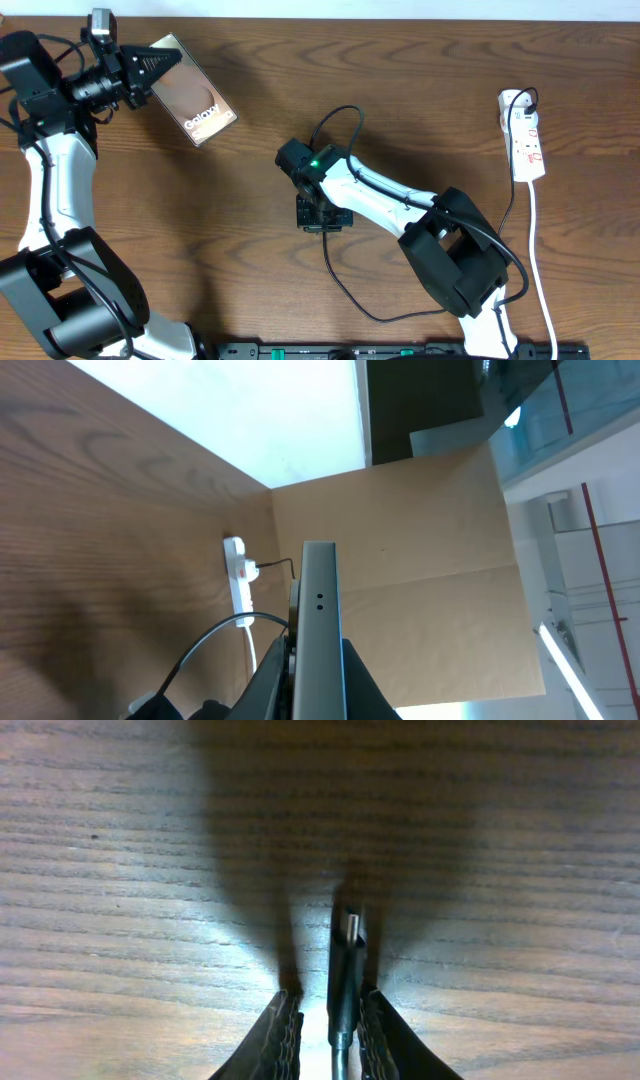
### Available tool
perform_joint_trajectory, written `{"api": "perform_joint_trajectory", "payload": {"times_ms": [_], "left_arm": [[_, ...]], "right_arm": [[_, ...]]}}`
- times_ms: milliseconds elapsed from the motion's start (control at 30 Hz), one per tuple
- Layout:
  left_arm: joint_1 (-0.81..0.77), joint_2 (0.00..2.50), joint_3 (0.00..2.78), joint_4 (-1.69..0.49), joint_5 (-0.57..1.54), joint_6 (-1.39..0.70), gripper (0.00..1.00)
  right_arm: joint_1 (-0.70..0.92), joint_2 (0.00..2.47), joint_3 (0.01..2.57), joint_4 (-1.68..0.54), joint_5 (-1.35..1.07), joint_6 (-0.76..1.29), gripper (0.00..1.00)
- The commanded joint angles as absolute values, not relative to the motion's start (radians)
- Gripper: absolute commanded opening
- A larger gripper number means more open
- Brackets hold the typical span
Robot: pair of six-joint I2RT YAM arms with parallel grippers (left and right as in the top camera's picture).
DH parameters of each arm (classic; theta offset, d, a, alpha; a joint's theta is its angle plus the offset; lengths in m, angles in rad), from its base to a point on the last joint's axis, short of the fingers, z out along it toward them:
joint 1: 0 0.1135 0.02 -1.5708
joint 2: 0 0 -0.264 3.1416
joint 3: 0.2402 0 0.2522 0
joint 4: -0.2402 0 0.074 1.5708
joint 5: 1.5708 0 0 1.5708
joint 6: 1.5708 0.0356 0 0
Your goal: Plug charger to phone and switch on socket
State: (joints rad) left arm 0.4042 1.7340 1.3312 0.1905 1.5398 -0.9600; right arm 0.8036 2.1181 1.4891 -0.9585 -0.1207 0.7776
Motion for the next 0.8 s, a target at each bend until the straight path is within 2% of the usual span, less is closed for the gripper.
{"api": "perform_joint_trajectory", "payload": {"times_ms": [0, 500, 767], "left_arm": [[0.410, 1.734, 1.336, 0.197, 1.571, -0.946, 0.07], [0.409, 1.734, 1.336, 0.197, 1.571, -0.946, 0.07], [0.409, 1.734, 1.336, 0.197, 1.571, -0.946, 0.07]], "right_arm": [[0.802, 2.140, 1.481, -0.946, -0.104, 0.782, 0.18], [0.787, 2.140, 1.481, -0.942, -0.103, 0.782, 0.13], [0.787, 2.140, 1.481, -0.942, -0.104, 0.781, 0.04]]}}
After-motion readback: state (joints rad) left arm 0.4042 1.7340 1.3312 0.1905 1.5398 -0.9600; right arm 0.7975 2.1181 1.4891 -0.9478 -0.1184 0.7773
